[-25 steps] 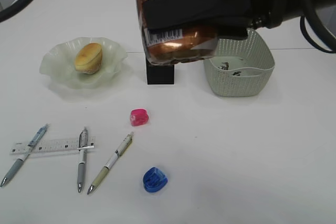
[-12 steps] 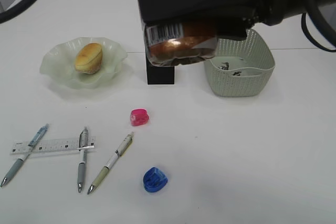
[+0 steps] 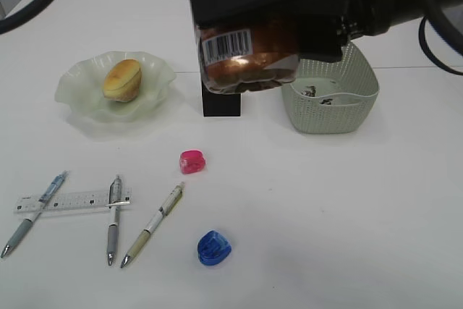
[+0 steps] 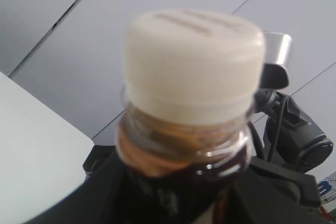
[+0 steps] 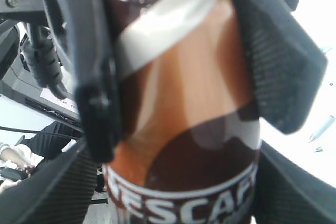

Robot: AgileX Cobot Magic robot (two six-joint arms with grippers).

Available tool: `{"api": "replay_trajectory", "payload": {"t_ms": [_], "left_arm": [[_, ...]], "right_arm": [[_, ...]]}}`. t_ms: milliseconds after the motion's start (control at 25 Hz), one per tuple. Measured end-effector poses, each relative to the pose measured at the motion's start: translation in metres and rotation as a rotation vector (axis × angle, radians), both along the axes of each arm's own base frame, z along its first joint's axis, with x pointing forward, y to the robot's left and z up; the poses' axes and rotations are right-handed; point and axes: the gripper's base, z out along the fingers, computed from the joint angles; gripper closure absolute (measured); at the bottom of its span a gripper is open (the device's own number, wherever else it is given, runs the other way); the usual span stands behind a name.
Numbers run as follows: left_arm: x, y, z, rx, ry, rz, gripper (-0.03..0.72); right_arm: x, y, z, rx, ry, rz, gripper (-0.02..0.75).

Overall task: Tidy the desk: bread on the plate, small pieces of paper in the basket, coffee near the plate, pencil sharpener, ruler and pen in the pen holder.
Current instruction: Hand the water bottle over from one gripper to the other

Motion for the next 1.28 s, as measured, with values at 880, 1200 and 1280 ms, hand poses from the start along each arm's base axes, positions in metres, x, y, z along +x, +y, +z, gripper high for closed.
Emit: {"api": "replay_trajectory", "payload": {"t_ms": [880, 1200, 1280], "left_arm": [[0.0025, 0.0039, -0.002, 0.02, 0.013, 0.007, 0.401], [0.0027, 0.0039, -0.0015, 0.016, 0.019, 0.009, 0.402], [0.0027, 0.0039, -0.0015, 0.016, 0.019, 0.009, 0.402]], "right_arm": [[0.0006, -0.0015, -0.0008, -0.049, -0.014, -0.001, 0.186], [0.0012, -0.0019, 0.005, -0.062, -0.044, 0.004, 0.186], [0.0012, -0.0018, 0.0054, -0.061, -0.045, 0.004, 0.187]]}}
